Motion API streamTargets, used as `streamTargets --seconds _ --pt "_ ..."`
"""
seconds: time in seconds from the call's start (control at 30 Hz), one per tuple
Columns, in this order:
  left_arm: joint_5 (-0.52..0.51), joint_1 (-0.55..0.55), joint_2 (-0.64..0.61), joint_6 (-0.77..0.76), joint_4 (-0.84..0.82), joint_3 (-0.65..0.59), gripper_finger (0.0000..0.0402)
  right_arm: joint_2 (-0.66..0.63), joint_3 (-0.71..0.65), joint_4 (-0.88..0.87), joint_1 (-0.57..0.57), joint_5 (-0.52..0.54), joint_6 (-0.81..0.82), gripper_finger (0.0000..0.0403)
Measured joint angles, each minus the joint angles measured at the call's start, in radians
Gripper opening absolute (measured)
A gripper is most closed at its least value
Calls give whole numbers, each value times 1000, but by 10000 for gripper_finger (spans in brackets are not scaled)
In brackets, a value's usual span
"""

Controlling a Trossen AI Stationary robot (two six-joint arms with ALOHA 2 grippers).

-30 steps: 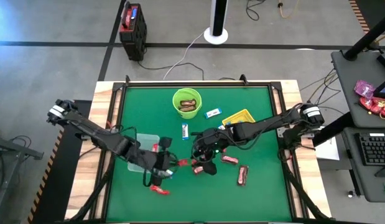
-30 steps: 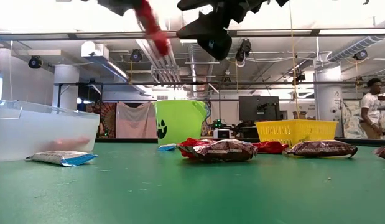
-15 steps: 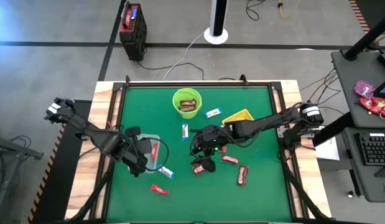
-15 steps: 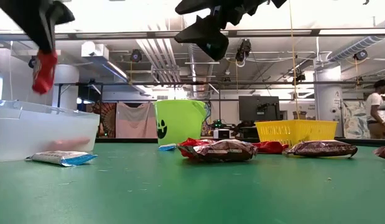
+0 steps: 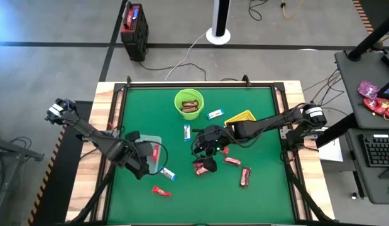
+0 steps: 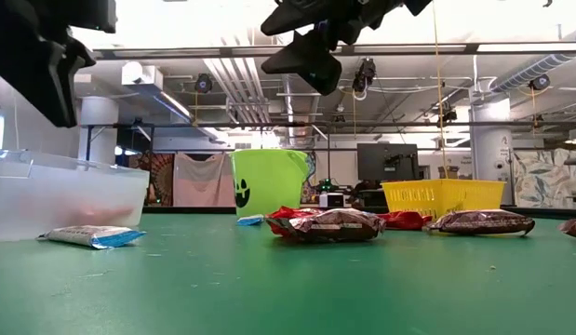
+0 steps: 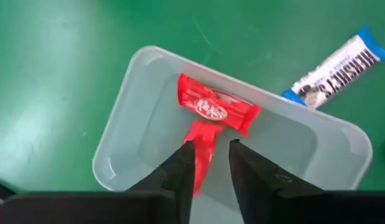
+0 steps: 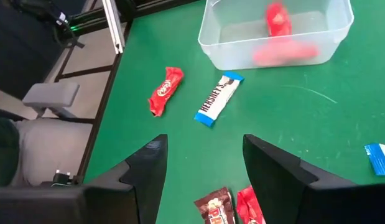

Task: Sort candy by brand, put in halloween buckets
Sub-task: Put the red chocolate bar into the transparent bin, then put the brown chocolate bar into the green bucket

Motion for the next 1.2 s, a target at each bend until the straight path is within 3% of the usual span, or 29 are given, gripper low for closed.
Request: streamTargets --seconds 0.17,0.27,0.43,0.57,0.83,1.03,1.2 --pt "21 -15 0 0 10 5 116 0 -1 -50 -1 0 25 201" --pt "-16 -23 0 53 96 14 122 0 -14 -78 1 0 64 201" --pt "-104 -42 -1 272 386 2 123 0 -54 -139 8 5 172 201" --pt "-116 -45 -1 432 619 -49 123 0 -58 -319 9 84 280 201" --pt "-114 -47 -2 466 932 -185 123 0 -59 -631 87 104 167 201" --pt "-147 -50 -3 503 982 -184 123 0 -67 -815 148 122 294 201" --pt "-166 -49 -4 591 978 -140 123 0 -132 -771 171 182 279 201"
